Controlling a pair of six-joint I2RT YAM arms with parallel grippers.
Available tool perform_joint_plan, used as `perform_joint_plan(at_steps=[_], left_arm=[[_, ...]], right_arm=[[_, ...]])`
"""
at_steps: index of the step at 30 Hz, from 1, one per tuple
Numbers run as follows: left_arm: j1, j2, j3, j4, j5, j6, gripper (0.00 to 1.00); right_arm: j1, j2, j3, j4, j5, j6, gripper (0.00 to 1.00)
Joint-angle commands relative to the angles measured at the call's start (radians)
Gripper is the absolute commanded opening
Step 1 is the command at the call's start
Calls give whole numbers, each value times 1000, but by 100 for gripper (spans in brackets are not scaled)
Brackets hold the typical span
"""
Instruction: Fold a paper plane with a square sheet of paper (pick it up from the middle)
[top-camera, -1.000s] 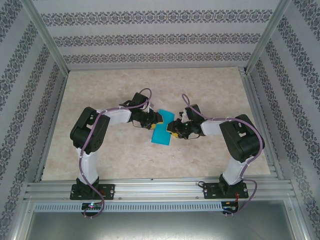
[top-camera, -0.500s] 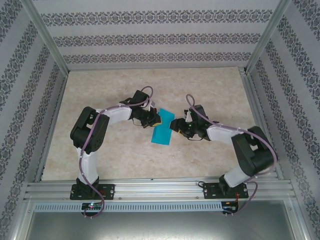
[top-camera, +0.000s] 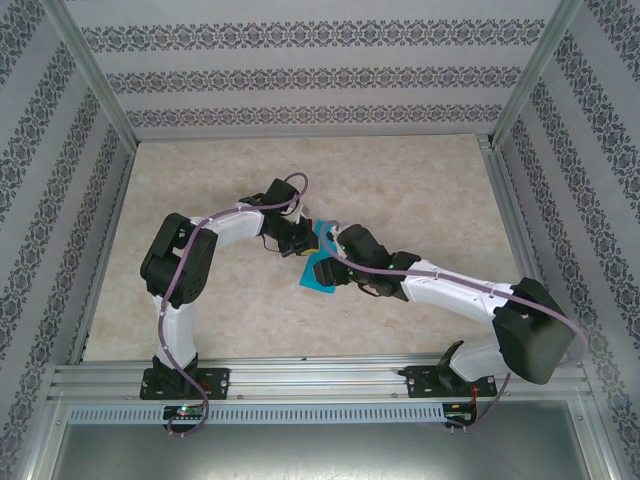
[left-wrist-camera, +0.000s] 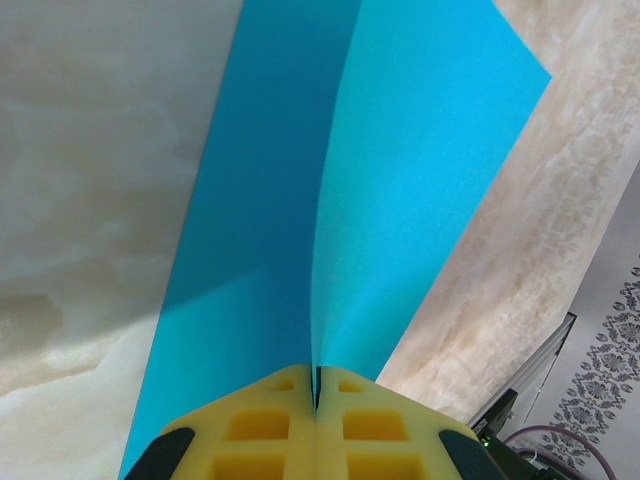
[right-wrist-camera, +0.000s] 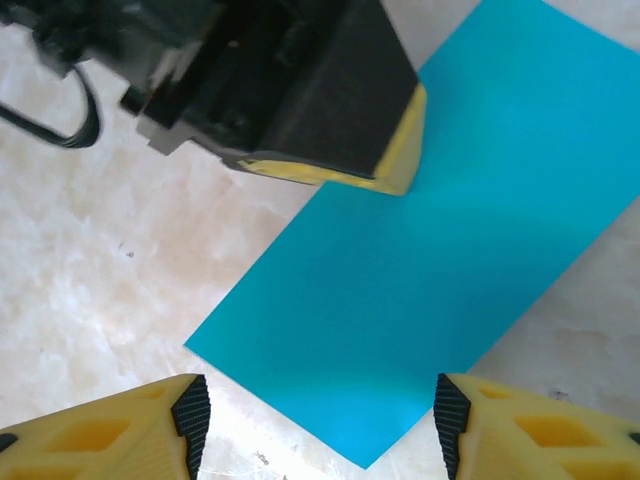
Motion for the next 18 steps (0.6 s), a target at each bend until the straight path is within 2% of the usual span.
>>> perform_joint_plan(at_steps=[1,8,18], left_arm=[[10,-15,26,-20,12,0,7],[10,-18,21,-20,15,-6,7],[10,-19,20,-17,16,-9,7]], right_arm=[[76,1,47,-95,163,-95,68],[170,122,148,-122,214,-110,69],[220,271,251,-190,320,-81,63]])
